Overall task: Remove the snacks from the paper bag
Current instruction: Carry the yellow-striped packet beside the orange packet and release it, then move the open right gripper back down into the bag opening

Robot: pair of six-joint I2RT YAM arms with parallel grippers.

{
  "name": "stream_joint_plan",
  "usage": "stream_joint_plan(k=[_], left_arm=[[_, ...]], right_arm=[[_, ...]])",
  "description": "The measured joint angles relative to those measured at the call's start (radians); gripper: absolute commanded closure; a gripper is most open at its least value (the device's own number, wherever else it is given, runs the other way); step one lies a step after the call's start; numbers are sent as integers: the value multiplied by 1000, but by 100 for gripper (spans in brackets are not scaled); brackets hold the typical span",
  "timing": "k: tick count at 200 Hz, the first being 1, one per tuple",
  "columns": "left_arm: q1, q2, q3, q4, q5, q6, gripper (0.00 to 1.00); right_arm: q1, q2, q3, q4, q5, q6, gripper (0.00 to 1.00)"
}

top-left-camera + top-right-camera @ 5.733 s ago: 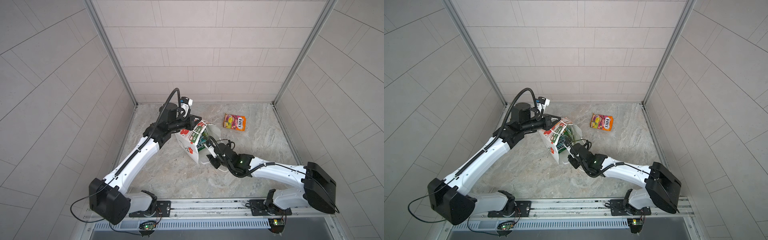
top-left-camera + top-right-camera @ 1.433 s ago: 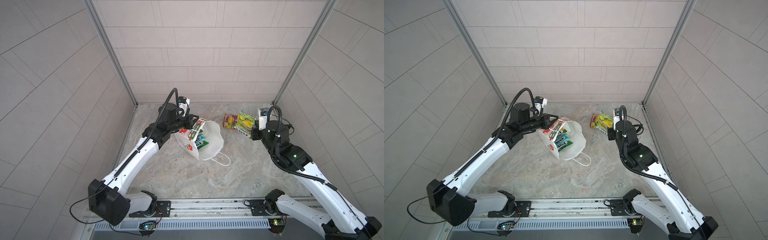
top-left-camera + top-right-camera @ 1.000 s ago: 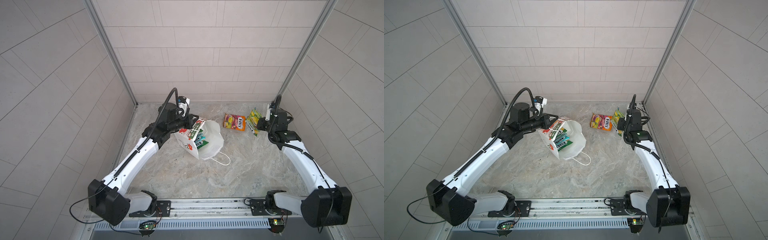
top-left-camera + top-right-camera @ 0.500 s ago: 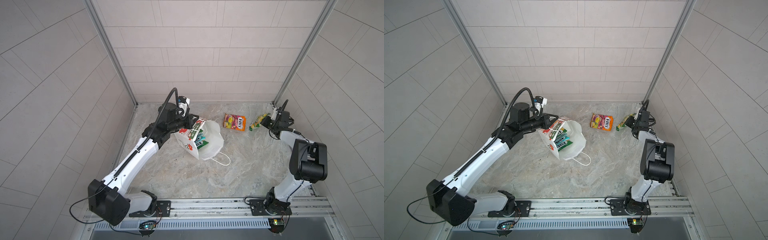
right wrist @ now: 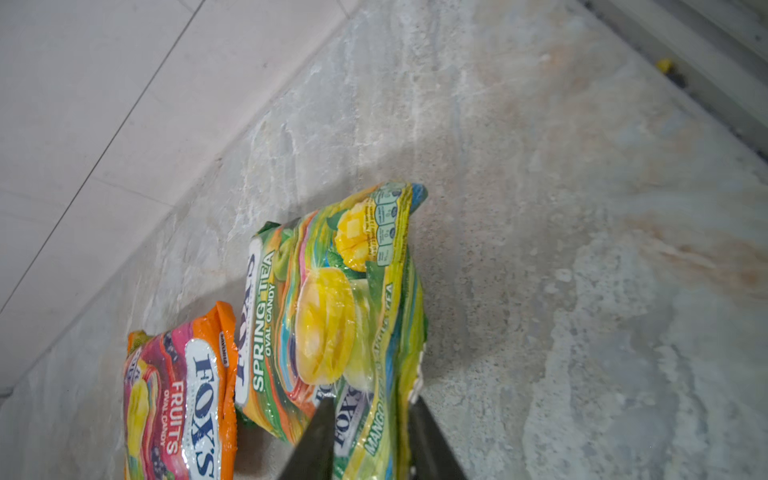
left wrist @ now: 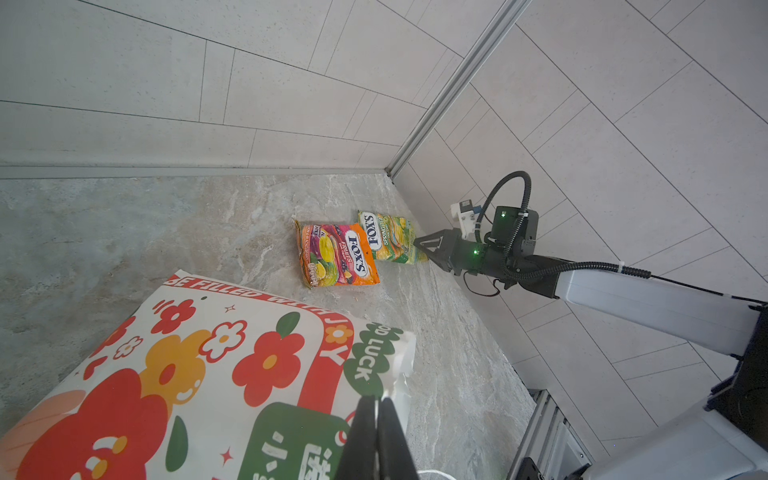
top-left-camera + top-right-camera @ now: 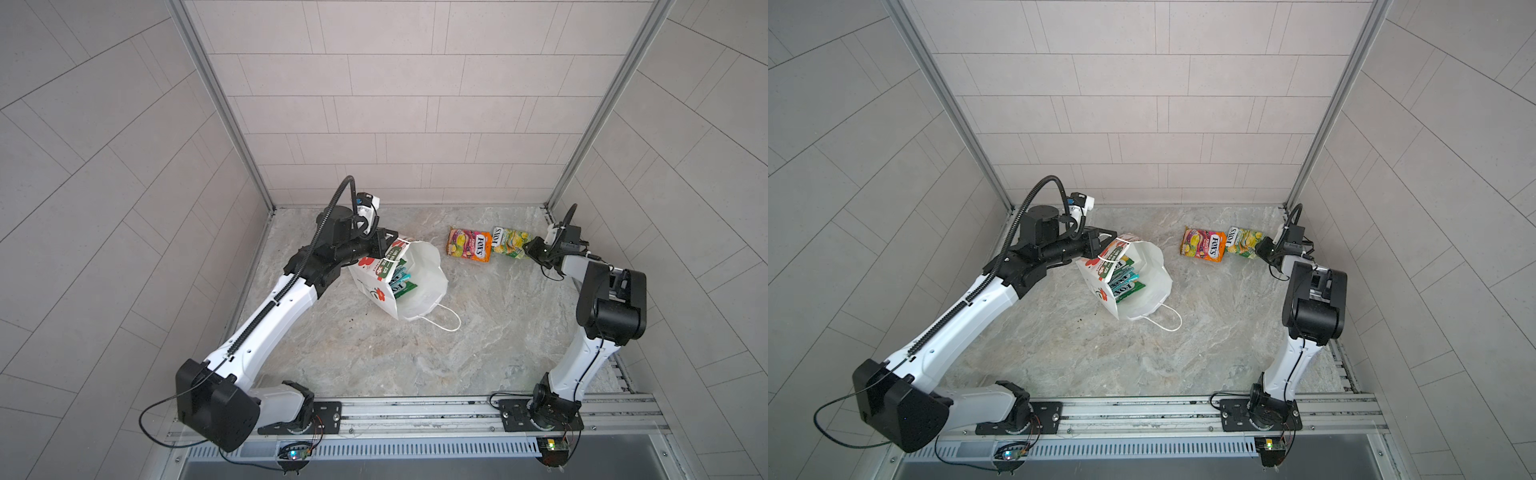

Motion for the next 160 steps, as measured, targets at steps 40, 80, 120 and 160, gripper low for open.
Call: stream_joint_plan(k=[40, 80, 120, 160], left_arm=[[0, 0, 0, 0, 6, 0, 100], [0, 0, 0, 0, 12, 0, 100], [0, 1, 0, 0, 16, -1, 100], [0, 1, 0, 0, 19, -1, 100]], right_arm=[[4, -104, -59, -65, 82, -27, 52], [31, -352, -164, -87, 109, -54, 51], [117, -591, -300, -121, 64, -64, 51], [296, -844, -396, -199, 45, -72, 50]])
